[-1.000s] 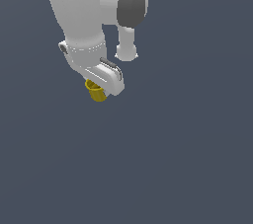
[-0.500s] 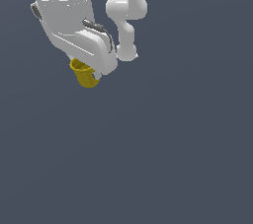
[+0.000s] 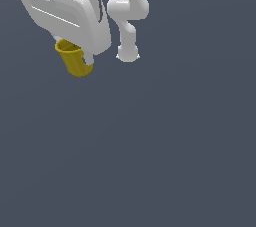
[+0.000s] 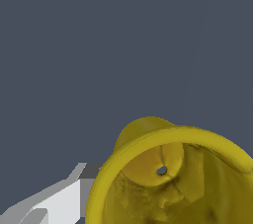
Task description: Pick up the object and move it to a goal position.
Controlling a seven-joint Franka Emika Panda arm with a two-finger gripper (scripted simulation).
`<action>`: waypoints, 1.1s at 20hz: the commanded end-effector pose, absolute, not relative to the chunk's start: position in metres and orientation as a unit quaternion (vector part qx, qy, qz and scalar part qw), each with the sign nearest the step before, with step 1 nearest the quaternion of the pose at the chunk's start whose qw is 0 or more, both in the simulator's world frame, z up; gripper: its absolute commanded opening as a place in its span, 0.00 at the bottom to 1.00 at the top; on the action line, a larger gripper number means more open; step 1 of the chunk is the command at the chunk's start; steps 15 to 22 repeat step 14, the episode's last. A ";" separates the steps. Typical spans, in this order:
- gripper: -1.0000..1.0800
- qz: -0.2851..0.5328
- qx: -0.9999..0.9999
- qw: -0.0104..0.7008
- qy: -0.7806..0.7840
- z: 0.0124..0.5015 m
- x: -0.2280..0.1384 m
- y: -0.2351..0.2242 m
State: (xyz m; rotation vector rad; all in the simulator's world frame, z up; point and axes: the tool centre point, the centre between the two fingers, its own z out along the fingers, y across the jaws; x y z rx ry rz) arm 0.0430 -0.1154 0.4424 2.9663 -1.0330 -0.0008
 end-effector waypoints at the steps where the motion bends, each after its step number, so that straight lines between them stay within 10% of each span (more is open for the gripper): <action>1: 0.00 0.000 0.944 0.000 -0.329 0.452 0.045 -0.117; 22: 0.00 0.000 0.944 0.000 -0.329 0.470 0.050 -0.120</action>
